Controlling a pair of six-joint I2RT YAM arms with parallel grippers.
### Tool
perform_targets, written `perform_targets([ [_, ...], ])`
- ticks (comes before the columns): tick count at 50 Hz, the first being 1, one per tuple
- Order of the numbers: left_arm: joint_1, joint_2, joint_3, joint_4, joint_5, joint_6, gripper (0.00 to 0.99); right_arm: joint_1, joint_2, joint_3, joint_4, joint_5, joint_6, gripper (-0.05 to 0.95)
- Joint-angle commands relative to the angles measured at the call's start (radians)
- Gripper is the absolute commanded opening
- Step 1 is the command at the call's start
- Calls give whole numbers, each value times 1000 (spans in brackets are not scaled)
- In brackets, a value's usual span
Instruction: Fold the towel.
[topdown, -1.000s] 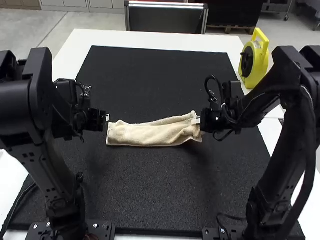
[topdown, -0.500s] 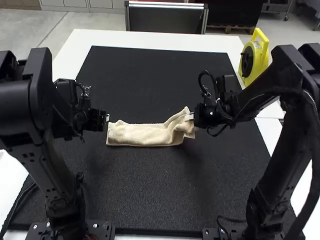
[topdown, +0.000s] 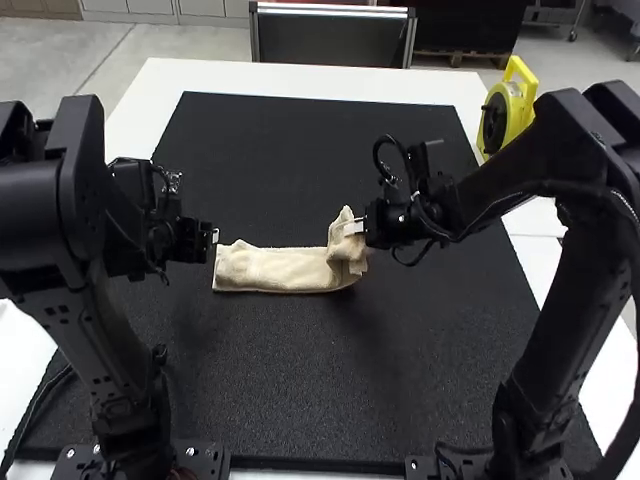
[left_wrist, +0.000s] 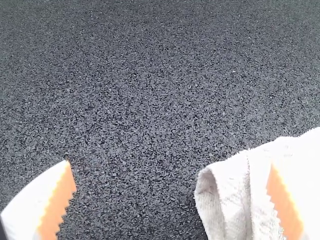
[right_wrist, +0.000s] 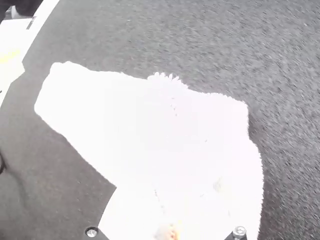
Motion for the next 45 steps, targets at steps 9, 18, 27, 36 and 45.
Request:
perform_targets([
  [9,5,-16,24,9,4,-5,900,84,34,70,23,-23,25,-20],
  [18,6,-16,24,12,7,-5,900,139,63,95,34,-23,27,-20],
  [27,6,-16,23,10,7,-7,900,171,92,127,43,-23,28,-20],
  [36,6,-16,23,13,7,-13,900,193,123,162,43,-23,33,-20],
  [45,6,-16,23,13,6,-13,900,214,150,197,48,-31,45,-20],
])
